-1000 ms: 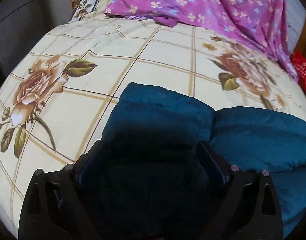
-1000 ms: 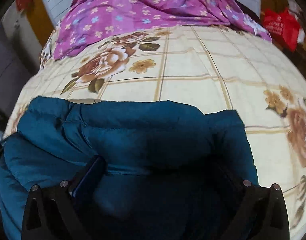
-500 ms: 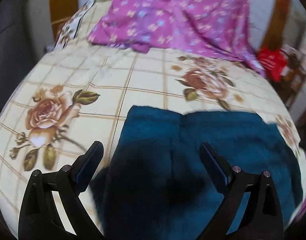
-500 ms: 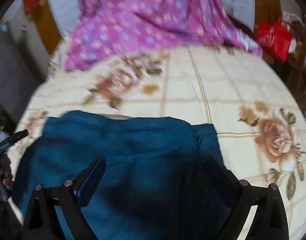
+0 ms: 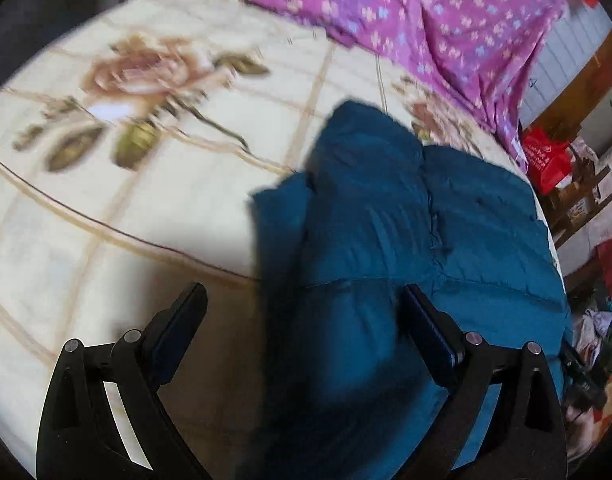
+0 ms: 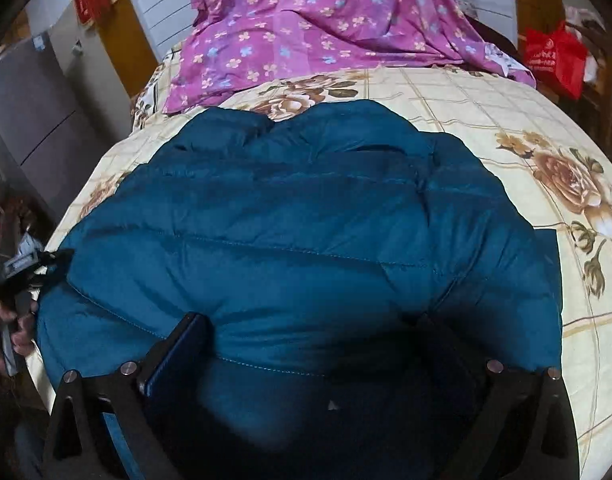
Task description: Fold large clothes
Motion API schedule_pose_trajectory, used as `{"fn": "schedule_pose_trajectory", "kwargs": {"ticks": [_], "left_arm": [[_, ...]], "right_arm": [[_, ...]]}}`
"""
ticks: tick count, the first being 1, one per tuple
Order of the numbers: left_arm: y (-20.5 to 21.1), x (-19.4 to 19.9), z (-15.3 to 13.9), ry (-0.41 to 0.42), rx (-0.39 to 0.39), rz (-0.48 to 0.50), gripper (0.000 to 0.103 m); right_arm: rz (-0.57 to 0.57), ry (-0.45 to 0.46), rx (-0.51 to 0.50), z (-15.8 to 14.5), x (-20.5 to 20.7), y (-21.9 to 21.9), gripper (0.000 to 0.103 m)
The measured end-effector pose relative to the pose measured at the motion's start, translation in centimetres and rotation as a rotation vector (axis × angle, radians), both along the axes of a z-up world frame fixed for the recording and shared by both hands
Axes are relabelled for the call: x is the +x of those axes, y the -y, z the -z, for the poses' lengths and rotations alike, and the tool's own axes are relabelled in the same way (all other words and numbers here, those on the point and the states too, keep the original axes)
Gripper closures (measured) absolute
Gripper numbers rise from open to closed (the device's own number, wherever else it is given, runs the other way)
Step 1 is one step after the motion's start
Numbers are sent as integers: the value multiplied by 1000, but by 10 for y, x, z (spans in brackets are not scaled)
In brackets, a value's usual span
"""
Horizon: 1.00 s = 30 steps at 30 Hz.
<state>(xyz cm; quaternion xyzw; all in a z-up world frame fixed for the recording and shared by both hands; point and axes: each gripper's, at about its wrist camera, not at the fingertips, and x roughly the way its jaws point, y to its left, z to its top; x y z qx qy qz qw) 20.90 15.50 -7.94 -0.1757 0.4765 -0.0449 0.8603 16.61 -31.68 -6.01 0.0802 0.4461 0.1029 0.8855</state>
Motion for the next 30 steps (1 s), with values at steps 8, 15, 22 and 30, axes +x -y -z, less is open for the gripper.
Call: {"fn": "schedule_pose_trajectory", "kwargs": {"ticks": [8, 15, 22, 30], "left_arm": [[-14, -27, -2, 24, 1, 60, 6], [0, -2, 26, -47, -26, 154, 3], [8, 26, 25, -82, -31, 199, 1], [28, 38, 26, -87, 4, 309, 1]], "right_arm": [[27, -48, -74, -19, -6, 1, 0], [124, 124, -29, -77, -70, 67, 0], [236, 32, 97, -44, -95, 152, 0], [129, -68, 275, 15, -47, 140, 0]]}}
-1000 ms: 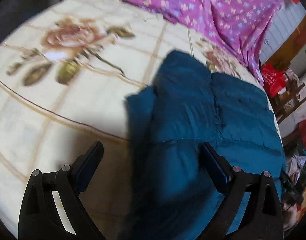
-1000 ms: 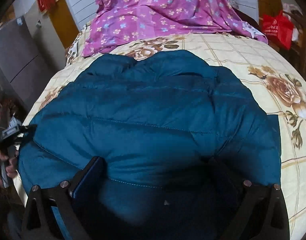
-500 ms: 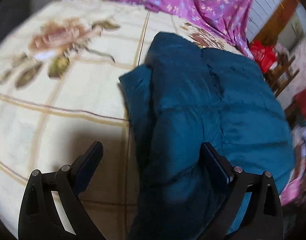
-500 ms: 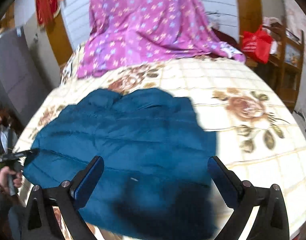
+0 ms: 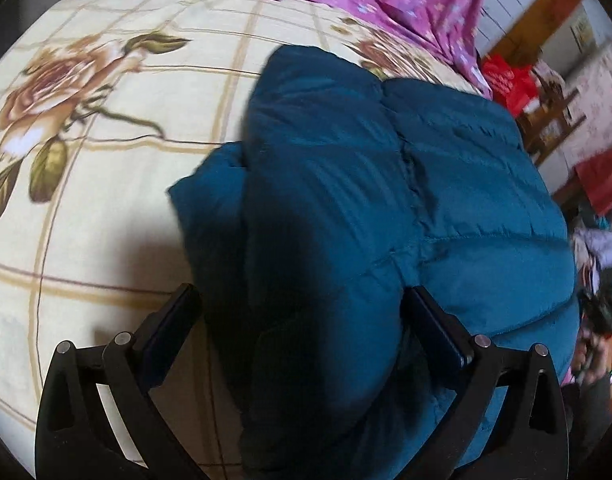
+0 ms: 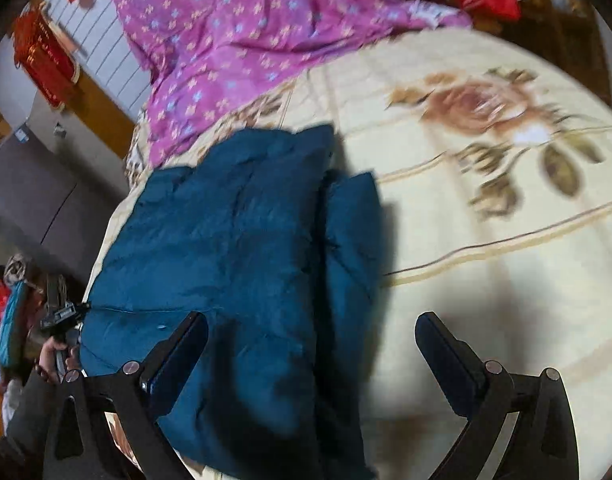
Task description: Fold large clothes
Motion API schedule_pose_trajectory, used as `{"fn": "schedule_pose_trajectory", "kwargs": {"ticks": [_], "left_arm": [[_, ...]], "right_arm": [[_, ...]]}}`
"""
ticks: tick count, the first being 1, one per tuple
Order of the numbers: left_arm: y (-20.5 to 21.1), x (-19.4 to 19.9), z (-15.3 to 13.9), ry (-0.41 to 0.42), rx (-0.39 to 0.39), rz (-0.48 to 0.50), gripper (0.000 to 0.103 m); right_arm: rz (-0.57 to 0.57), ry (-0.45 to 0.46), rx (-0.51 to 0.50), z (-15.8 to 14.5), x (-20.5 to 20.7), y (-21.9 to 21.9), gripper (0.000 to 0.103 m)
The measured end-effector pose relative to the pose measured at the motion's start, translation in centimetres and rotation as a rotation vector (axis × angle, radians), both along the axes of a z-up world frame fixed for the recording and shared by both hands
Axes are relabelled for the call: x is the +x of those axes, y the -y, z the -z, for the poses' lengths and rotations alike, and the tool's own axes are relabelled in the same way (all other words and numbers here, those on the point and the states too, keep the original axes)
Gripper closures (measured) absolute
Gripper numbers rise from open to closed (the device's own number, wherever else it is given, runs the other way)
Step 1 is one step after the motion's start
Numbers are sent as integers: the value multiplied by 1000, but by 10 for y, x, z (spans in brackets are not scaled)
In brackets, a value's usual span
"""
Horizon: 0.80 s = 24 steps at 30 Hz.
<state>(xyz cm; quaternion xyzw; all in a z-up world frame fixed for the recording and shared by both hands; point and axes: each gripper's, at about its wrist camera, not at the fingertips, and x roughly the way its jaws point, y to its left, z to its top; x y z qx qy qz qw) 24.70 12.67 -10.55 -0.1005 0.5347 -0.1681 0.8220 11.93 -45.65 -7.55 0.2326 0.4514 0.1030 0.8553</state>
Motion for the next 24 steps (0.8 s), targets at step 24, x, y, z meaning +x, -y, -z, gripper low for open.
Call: {"fn": "schedule_pose_trajectory", "kwargs": {"ticks": [24], "left_arm": [[-6, 2, -2, 42, -135, 83, 1]], "right_arm": [[-272, 136, 110, 31, 32, -12, 0]]}}
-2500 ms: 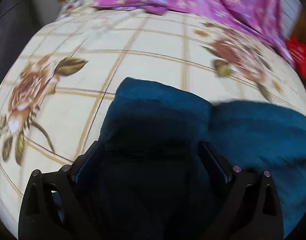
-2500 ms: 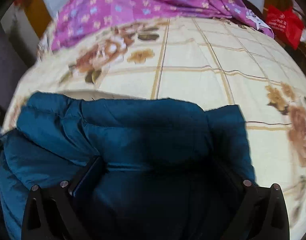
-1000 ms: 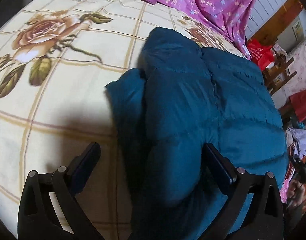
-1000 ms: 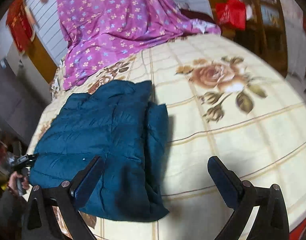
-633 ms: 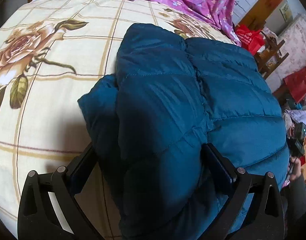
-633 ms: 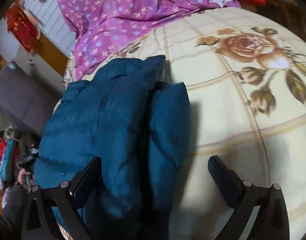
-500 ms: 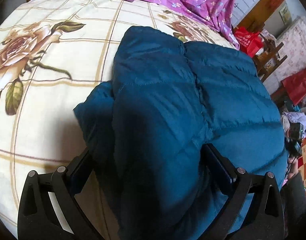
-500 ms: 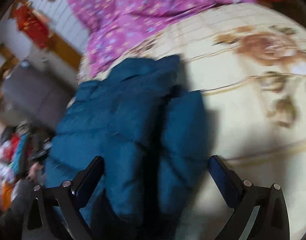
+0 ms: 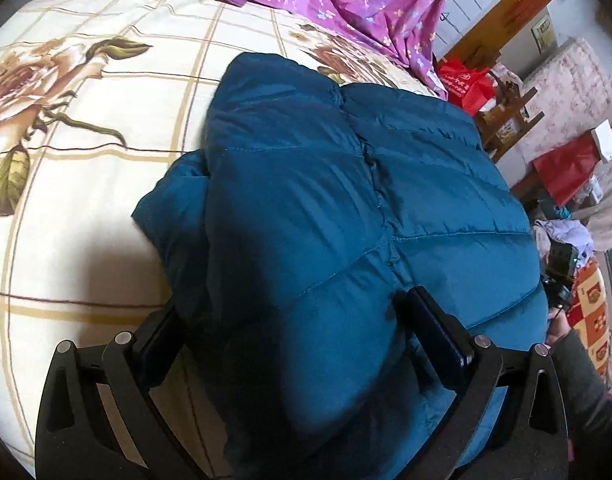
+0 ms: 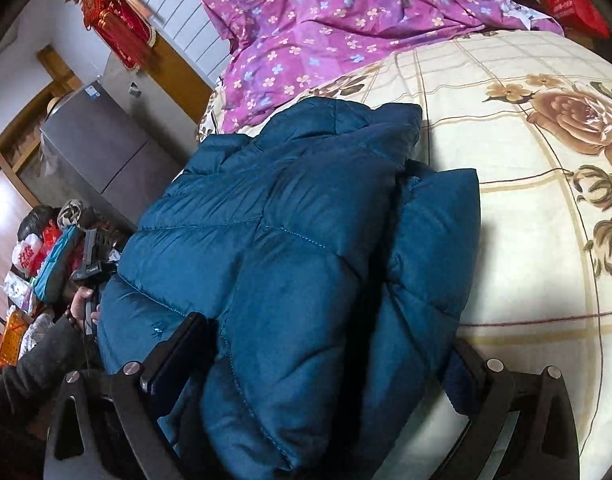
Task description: Fold large clothes
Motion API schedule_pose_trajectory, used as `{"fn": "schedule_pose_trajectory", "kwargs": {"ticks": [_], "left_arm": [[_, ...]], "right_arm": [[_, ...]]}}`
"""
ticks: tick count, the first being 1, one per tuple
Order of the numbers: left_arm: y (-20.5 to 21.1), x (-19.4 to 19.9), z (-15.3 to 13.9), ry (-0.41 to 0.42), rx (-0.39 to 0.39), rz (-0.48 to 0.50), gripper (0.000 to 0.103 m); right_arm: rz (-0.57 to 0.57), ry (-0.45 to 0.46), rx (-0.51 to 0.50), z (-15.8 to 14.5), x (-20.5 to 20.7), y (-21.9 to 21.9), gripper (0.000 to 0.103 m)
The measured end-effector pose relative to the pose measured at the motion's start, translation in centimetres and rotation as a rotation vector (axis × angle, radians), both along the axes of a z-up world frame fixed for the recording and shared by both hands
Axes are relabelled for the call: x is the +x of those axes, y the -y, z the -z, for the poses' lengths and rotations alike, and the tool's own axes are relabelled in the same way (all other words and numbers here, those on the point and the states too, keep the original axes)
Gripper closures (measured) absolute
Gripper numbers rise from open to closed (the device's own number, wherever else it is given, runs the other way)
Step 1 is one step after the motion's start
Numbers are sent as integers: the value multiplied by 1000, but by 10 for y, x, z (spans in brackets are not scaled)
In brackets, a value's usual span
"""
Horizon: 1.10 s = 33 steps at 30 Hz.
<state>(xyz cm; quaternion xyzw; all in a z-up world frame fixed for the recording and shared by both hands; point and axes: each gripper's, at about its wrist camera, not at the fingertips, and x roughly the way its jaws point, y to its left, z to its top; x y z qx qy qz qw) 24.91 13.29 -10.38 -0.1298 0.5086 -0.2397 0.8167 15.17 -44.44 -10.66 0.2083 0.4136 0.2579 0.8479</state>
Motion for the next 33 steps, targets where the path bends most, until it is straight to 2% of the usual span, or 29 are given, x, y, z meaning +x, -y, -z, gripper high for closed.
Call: {"fn": "schedule_pose_trajectory", "kwargs": {"ticks": [2, 5, 9, 10, 11, 12, 13, 15, 19, 21, 23, 24, 26, 28, 31, 33], "left_arm": [[0, -3, 1, 17, 14, 11, 1], [-9, 2, 2, 17, -18, -21, 1], [-30, 11, 6, -26, -166, -93, 1], [-29, 12, 7, -39, -190, -80, 1], [-25, 12, 9, -79, -247, -27, 1], [-22, 10, 8, -92, -267, 5, 1], [-16, 8, 9, -114, -272, 56, 1], [-13, 6, 6, -90, -223, 87, 1], [-22, 22, 5, -57, -215, -6, 1], [-17, 25, 5, -52, -200, -12, 1], [-6, 25, 3, -32, -122, 9, 7], [-3, 23, 2, -24, -76, 9, 15], [-4, 20, 3, -30, -70, 10, 27], [-5, 15, 0, 0, -59, 2, 44], [1, 5, -2, 42, -31, -6, 56], [6, -4, -8, 78, 11, -24, 64]], "right_arm": [[1, 1, -10, -2, 0, -1, 0], [2, 2, -11, -2, 1, -2, 0], [6, 5, -12, -2, 0, 0, 0], [7, 5, -12, -2, 0, 0, 0], [8, 4, -14, -2, -1, -1, 0], [6, 2, -20, -3, -1, -1, 0], [3, -1, -30, -3, -1, -1, 0], [-20, -18, -72, -5, 0, -5, 0], [-87, -124, -75, -9, 8, -5, 0], [-105, -154, -77, -10, 16, -6, 0], [-105, -162, -87, -10, 23, -7, 0], [-112, -159, -97, -10, 25, -9, 0], [-115, -145, -108, -10, 29, -10, 0], [-103, -136, -106, -10, 29, -10, 0], [-73, -120, -130, -9, 24, -13, 1], [-58, -120, -158, -11, 23, -17, 10]]}}
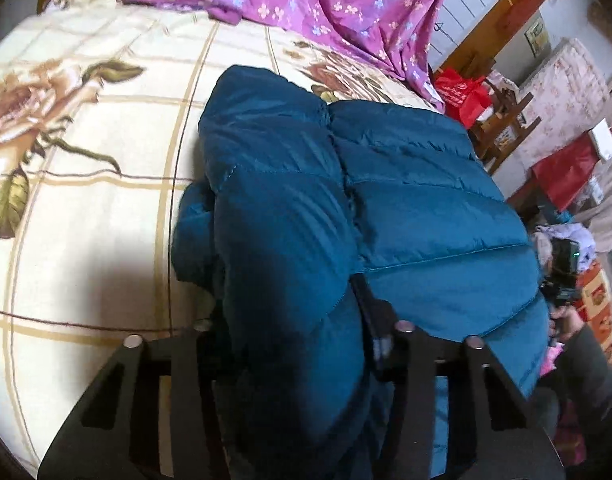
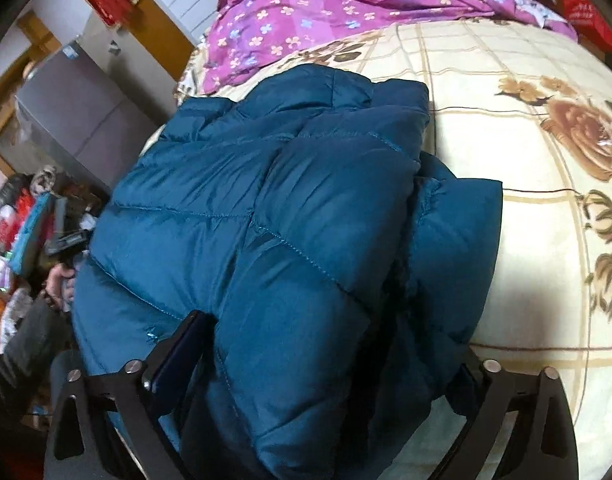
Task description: Fold large clothes
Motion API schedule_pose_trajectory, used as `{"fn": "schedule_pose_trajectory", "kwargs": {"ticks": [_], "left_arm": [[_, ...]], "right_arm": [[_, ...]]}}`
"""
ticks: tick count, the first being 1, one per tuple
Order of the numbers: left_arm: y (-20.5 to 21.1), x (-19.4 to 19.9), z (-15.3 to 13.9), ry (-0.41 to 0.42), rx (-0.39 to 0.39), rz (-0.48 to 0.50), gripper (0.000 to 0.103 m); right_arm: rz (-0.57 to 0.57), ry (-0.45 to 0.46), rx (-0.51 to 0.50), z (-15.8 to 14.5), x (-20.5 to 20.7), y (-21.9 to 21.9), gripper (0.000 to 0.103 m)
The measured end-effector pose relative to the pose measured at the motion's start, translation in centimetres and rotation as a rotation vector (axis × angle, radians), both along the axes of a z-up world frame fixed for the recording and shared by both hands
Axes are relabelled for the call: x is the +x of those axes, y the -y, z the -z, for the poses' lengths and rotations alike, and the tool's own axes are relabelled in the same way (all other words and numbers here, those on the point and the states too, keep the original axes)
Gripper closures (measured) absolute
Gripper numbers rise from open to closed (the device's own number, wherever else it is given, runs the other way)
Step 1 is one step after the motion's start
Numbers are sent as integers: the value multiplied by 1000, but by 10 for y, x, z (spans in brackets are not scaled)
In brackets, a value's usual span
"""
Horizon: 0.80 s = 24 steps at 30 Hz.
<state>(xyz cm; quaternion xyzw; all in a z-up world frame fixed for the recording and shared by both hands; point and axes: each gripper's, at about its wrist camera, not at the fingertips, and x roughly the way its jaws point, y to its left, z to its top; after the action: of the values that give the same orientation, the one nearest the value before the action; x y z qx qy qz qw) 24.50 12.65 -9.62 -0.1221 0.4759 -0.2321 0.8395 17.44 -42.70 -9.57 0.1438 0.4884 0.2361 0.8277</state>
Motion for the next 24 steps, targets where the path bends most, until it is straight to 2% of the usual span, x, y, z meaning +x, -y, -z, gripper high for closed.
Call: {"fn": "schedule_pose_trajectory", "kwargs": {"ticks": [2, 3, 4, 6, 8, 15, 19, 24], "left_arm": [[7, -8, -6, 38, 60, -10, 70], [13, -13, -11, 62, 106, -20, 74], [19, -14, -13, 76, 140, -28, 77], [33, -23, -23, 126, 237, -46, 80], [37, -32, -29, 153, 277, -69, 81], [26, -49, -52, 172, 240, -131, 82], [29, -58, -67, 175, 235, -127, 82], [37, -53, -90, 200, 228, -117, 82]], "right_arm": [[9, 18, -4, -5, -4, -2, 31], [12, 38, -19, -9, -7, -3, 37], [13, 58, -31, -13, -11, -5, 47], [13, 107, -98, -23, -19, -13, 53], [31, 139, -147, -30, -27, -17, 59], [69, 198, -250, -54, -50, -29, 67], [64, 199, -277, -66, -56, -28, 68], [75, 241, -294, -97, -53, -20, 69]]}}
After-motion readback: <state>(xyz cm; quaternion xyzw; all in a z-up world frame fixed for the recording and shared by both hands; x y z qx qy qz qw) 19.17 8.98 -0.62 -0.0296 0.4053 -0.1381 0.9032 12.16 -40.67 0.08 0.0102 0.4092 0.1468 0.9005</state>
